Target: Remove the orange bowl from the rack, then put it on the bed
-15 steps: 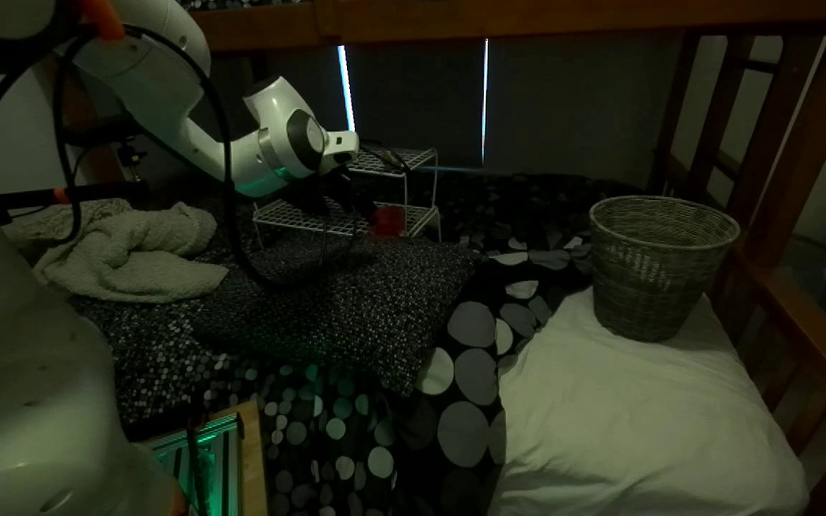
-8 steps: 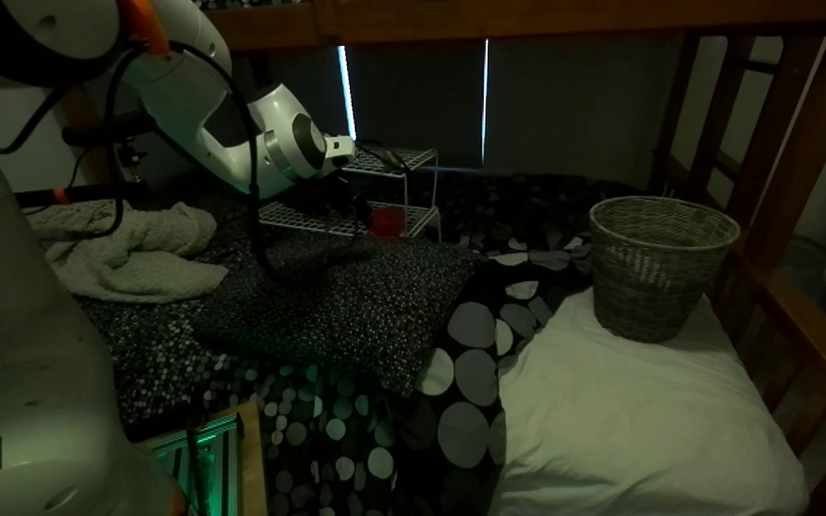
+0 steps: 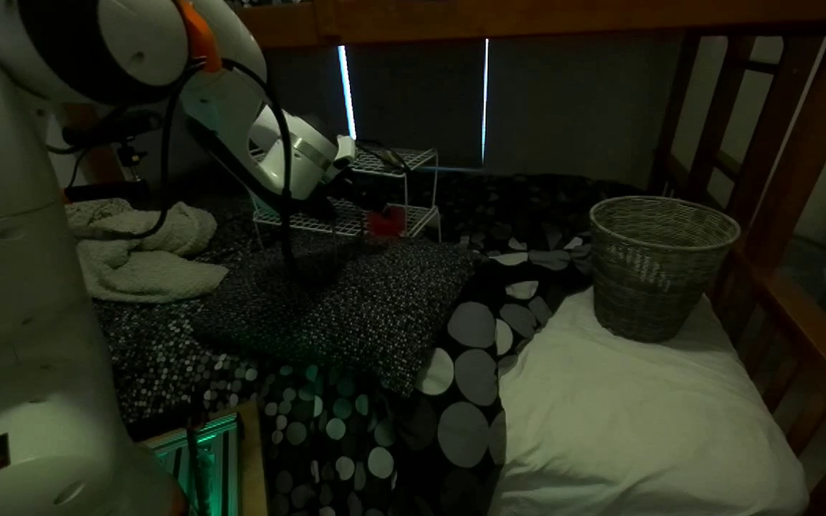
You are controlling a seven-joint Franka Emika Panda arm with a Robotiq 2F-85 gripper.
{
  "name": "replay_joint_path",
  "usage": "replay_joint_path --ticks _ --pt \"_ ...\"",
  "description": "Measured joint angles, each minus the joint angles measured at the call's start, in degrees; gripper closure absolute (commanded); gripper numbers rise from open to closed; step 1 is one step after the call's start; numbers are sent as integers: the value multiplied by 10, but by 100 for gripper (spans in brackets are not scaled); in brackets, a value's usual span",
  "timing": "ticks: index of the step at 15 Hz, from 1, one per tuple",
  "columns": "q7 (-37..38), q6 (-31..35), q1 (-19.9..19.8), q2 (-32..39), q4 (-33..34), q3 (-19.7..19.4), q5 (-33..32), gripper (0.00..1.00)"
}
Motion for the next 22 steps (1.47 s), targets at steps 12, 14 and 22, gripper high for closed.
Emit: replay_joint_path --ticks 12,14,22 --pt "106 -41 147 187 174 -102 -137 0" --pt "106 -41 158 197 194 -108 -139 0" --pt "112 -70 182 224 228 -125 -133 0"
